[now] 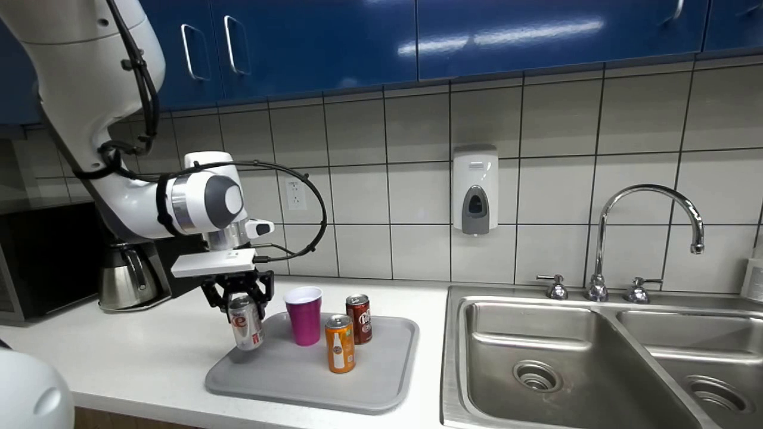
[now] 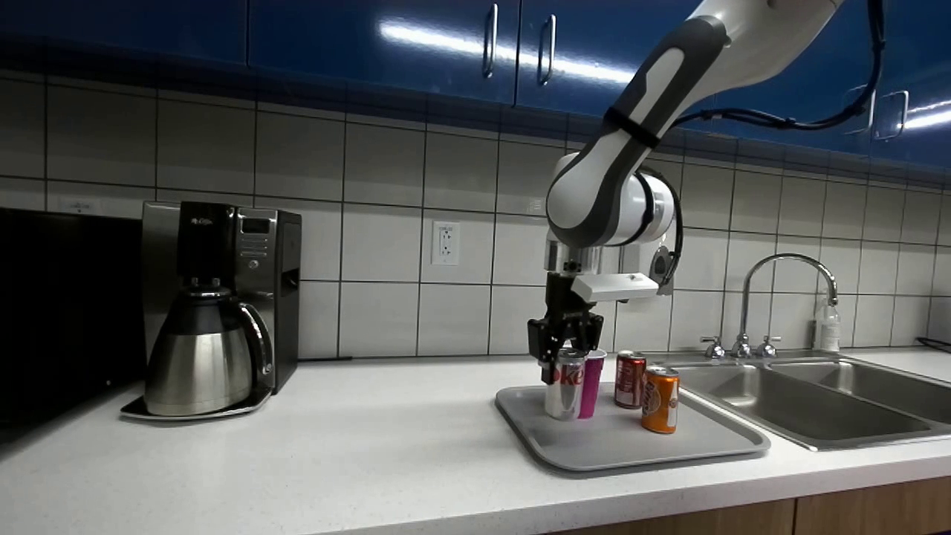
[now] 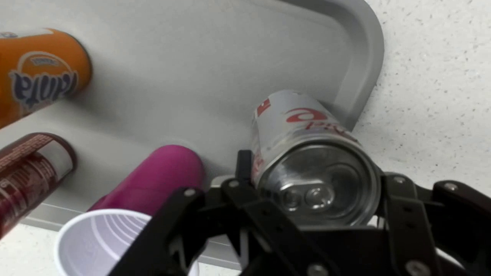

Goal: Remove the cans from the tray and put them on the counter

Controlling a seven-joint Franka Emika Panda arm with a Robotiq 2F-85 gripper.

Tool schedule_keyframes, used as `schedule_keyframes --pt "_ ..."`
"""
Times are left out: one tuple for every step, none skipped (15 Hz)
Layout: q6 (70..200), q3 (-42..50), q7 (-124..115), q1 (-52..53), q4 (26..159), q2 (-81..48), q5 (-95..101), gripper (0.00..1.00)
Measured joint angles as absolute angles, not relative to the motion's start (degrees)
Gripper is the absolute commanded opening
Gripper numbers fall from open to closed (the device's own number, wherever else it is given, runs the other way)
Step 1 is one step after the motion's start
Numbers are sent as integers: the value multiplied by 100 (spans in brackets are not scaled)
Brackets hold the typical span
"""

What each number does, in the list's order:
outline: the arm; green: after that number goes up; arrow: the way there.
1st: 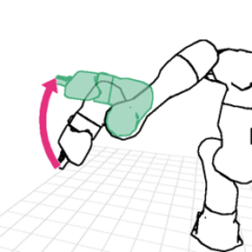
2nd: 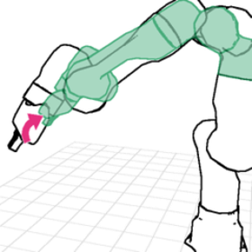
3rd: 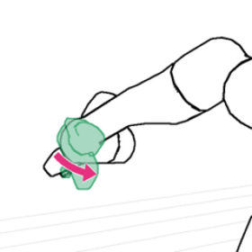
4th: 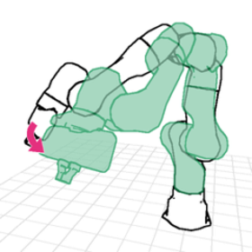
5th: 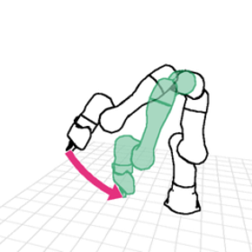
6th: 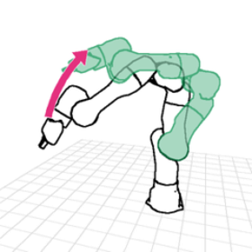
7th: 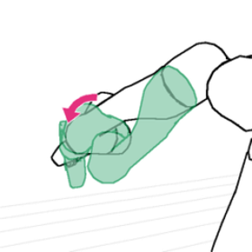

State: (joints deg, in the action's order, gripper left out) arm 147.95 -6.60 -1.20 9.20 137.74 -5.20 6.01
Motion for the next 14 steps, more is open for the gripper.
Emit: schedule_keyframes --pt "14784 -696 -171 949 13725 -521 601 38" --pt "14776 -720 -226 987 13681 -524 601 38" --pt "14767 -746 -291 1022 13636 -531 601 38" --pt "14758 -770 -361 1057 13594 -541 601 38" --pt "14754 -792 -438 1096 13555 -555 602 38" --pt "14753 -816 -524 1134 13516 -573 603 38" --pt "14751 -840 -618 1173 13474 -600 604 38" --pt "14750 -851 -699 1218 13435 -628 608 38" --pt "14749 -861 -790 1269 13394 -662 621 38" --pt "14746 -866 -875 1320 13353 -700 649 38" --pt "14739 -868 -975 1374 13304 -749 723 38" --pt "14726 -870 -1084 1423 13256 -801 825 38" --pt "14701 -870 -1190 1467 13201 -857 947 38" --pt "14667 -870 -1272 1509 13135 -921 1038 38"
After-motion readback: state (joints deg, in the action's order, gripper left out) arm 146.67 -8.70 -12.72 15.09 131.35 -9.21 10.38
